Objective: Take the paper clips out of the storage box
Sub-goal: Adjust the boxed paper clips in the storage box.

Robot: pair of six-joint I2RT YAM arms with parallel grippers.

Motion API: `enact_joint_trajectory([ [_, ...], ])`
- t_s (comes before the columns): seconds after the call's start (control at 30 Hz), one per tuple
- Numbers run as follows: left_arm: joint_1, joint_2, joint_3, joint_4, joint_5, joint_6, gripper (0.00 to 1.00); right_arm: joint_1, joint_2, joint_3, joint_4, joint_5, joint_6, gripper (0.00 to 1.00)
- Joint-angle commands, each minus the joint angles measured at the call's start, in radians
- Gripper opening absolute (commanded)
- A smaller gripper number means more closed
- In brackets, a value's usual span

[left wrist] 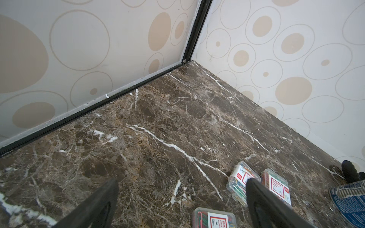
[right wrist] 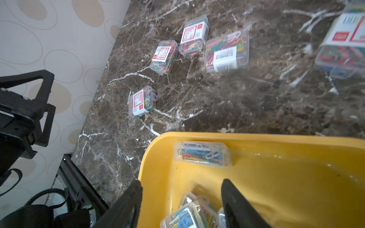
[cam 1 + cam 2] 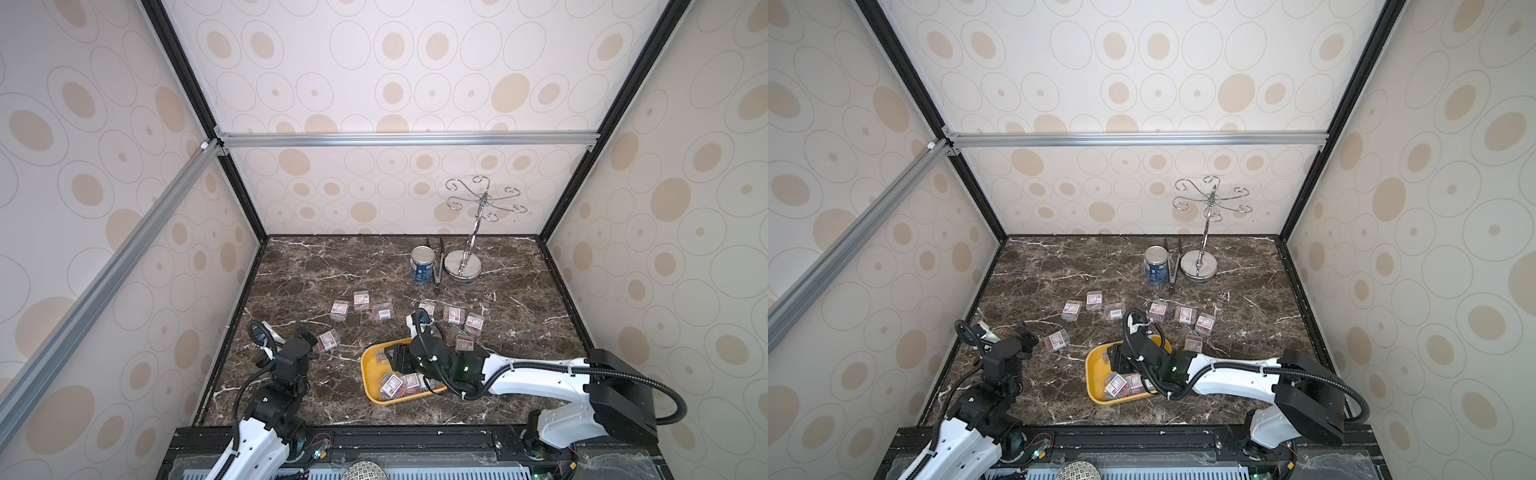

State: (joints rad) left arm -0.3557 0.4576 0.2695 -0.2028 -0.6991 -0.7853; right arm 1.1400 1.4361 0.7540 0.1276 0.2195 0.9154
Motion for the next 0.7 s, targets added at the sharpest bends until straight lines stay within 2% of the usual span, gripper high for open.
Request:
enact_joint_trajectory([
  [0.0, 0.006, -0.009, -0.005, -0.011, -0.024, 0.001, 1.0, 0.019, 0.055, 0.006, 0.01, -0.037, 0.006, 0.67],
  [0.13, 0.006, -0.01, -0.006, -0.014, -0.023, 0.0, 1.0, 0.017, 0.124, 0.068, -0.083, 0.023, -0.053, 0.69],
  [0.27, 0.006, -0.013, -0.006, -0.013, -0.02, 0.0, 1.0, 0.033, 0.173, 0.176, -0.265, 0.136, -0.144, 0.71],
  [0.37, 0.006, -0.015, -0.007, -0.014, -0.022, 0.001, 1.0, 0.057, 0.209, 0.248, -0.372, 0.221, -0.181, 0.8],
  [0.5, 0.007, -0.017, -0.007, -0.01, -0.023, 0.0, 1.0, 0.092, 0.275, 0.313, -0.403, 0.27, -0.228, 0.91],
  [0.67, 0.006, -0.018, -0.007, -0.011, -0.022, 0.0, 1.0, 0.093, 0.373, 0.419, -0.51, 0.315, -0.21, 0.88],
])
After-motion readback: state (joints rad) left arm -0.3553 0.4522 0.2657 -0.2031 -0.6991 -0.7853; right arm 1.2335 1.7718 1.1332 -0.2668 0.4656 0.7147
